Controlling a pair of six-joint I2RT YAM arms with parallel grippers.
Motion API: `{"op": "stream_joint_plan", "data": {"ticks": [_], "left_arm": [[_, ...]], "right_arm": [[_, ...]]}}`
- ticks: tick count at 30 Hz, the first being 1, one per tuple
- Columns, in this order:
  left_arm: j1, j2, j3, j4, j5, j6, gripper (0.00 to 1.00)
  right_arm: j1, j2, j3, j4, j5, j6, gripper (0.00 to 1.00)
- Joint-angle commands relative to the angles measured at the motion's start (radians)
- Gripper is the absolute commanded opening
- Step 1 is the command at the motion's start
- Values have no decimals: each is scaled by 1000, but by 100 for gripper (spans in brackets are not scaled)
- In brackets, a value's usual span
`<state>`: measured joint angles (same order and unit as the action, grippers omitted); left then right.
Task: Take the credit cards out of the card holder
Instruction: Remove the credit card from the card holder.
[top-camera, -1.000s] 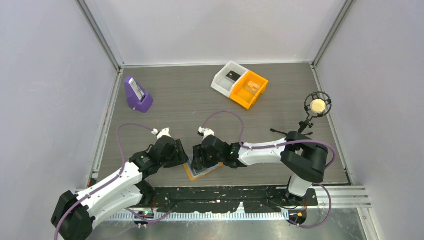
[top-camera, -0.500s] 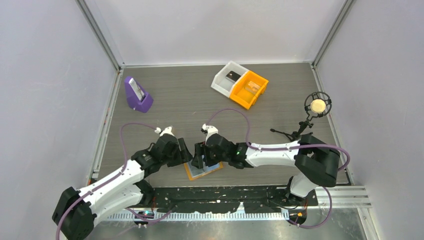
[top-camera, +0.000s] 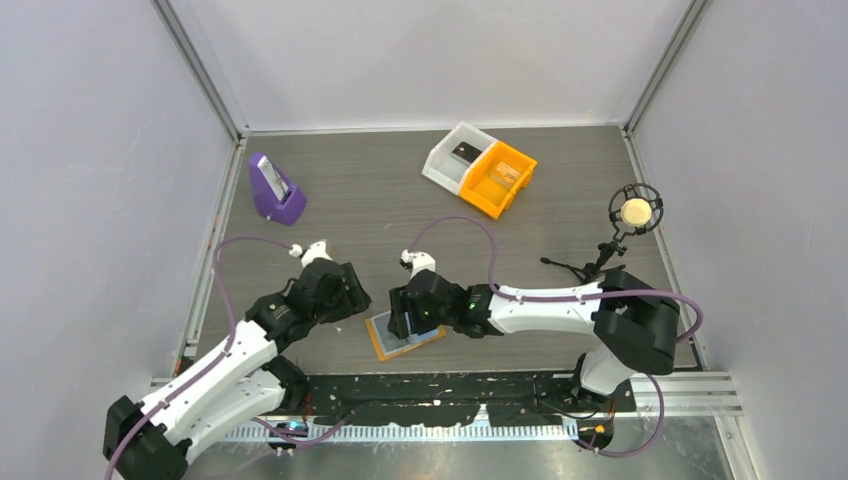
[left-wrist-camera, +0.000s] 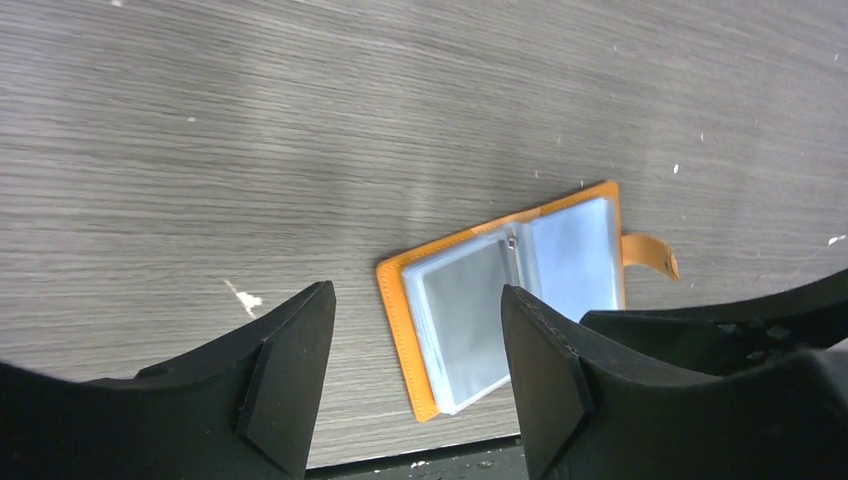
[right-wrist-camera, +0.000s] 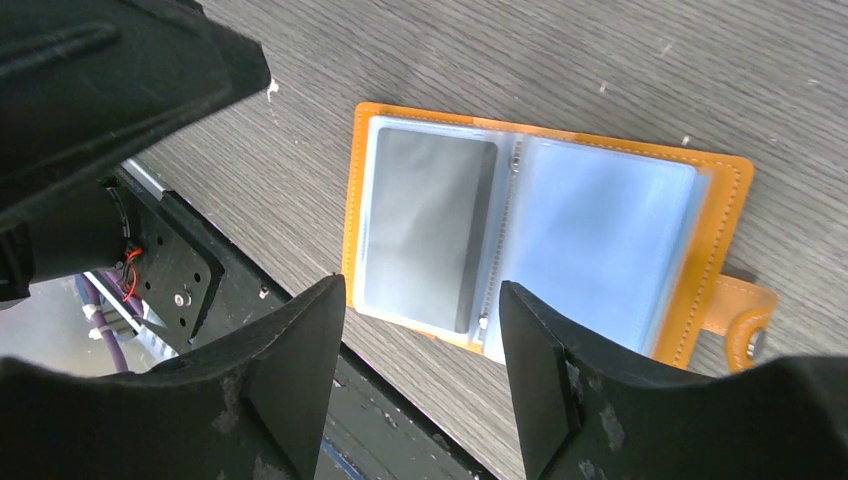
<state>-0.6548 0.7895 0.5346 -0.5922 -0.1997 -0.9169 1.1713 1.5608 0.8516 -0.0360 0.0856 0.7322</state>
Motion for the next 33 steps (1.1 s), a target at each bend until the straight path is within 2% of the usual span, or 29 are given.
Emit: {"op": "stream_joint_plan", "data": {"ticks": [1, 5, 10, 16, 21, 33], "left_arm": [[61, -69, 1, -62, -24, 40, 66], [143, -82, -19, -43, 88, 79, 67], [201, -99, -26, -58, 134, 121, 69], [217, -149, -47, -64, 132, 119, 70], [218, -167, -64, -64, 144, 106, 70], [218, -151, -101, -18, 193, 98, 68]], "right_arm": [[38, 37, 91, -65, 79, -18, 66], [61, 92, 152, -107, 102, -19, 67], [81, 173, 226, -158, 109, -30, 68], [111, 239, 314, -235, 205, -66, 71], [114, 280, 335, -262, 216, -80, 70], [107, 299, 340, -259, 223, -88, 61]]}}
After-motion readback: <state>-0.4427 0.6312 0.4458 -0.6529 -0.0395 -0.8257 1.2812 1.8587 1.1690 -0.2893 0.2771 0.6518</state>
